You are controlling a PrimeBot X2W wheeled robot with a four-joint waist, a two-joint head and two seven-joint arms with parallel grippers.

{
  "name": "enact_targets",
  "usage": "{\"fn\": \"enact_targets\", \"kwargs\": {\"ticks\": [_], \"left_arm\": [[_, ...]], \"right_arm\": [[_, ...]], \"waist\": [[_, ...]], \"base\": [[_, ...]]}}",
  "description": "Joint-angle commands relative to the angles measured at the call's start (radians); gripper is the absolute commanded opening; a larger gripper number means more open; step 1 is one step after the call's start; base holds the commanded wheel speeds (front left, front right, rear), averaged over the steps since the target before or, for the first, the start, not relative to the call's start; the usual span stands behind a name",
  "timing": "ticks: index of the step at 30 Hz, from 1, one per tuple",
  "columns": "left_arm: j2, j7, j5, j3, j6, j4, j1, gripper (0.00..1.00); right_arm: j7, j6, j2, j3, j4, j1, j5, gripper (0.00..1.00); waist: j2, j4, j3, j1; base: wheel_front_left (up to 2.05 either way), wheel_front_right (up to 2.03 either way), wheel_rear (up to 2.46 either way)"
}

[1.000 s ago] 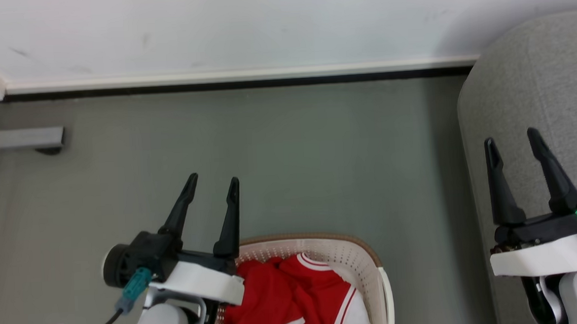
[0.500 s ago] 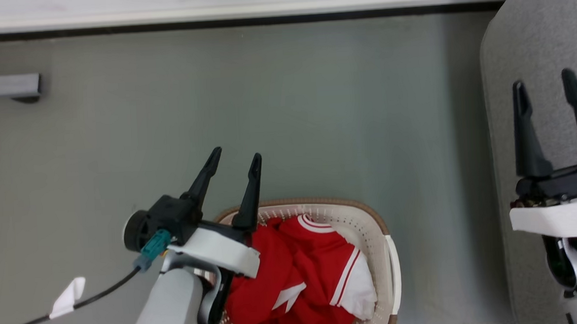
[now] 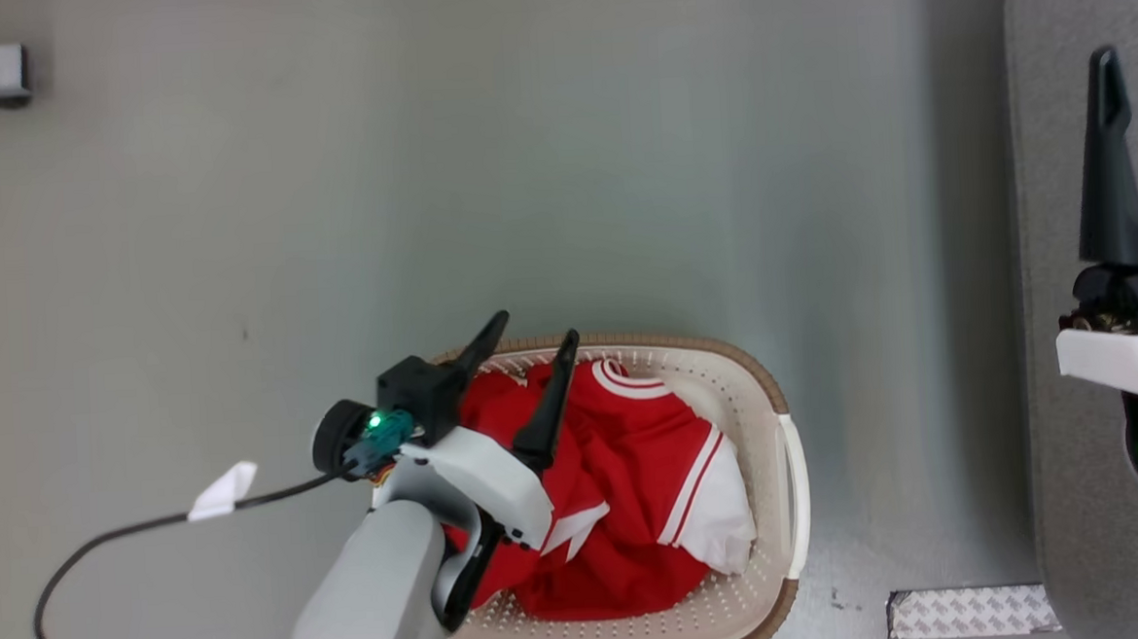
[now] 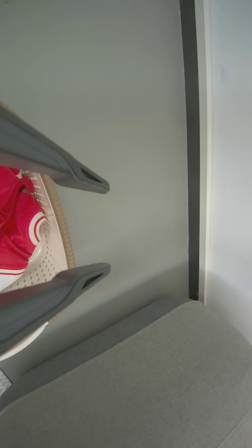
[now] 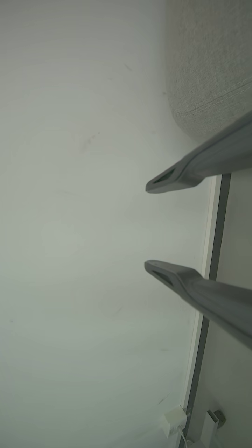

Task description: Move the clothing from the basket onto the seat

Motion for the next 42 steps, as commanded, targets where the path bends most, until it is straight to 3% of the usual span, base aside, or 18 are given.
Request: {"fn": "enact_targets", "kwargs": {"ticks": [1, 11, 24, 42], "left_arm": [[0.007, -0.001, -0.010, -0.014, -0.003, 0.027, -0.018, 1.00], [0.006, -0.001, -0.092, -0.184, -0.016, 0.263, -0.118, 1.00], [0.007, 0.018, -0.225, -0.400, -0.015, 0.462, -0.235, 1.00], [0.007, 0.148, -0.294, -0.591, 0.018, 0.568, -0.347, 1.00]], "right_arm": [[0.000, -0.002, -0.004, -0.005, -0.009, -0.020, -0.006, 1.00], [0.000, -0.002, -0.018, -0.012, -0.030, -0.078, -0.011, 1.00], [0.000, -0.002, -0.017, -0.017, -0.057, -0.147, -0.019, 1.00], [0.000, -0.002, 0.012, -0.007, -0.074, -0.215, -0.026, 1.00]], "waist": [[-0.0001, 0.002, 0.017, -0.0002], [-0.0001, -0.004, 0.088, -0.0002], [-0.0001, -0.026, 0.192, -0.0002], [-0.0001, -0.067, 0.297, -0.0002]], "base": [[0.00, 0.00, 0.00], [0.00, 0.00, 0.00], [0.00, 0.00, 0.00], [0.00, 0.00, 0.00]]}}
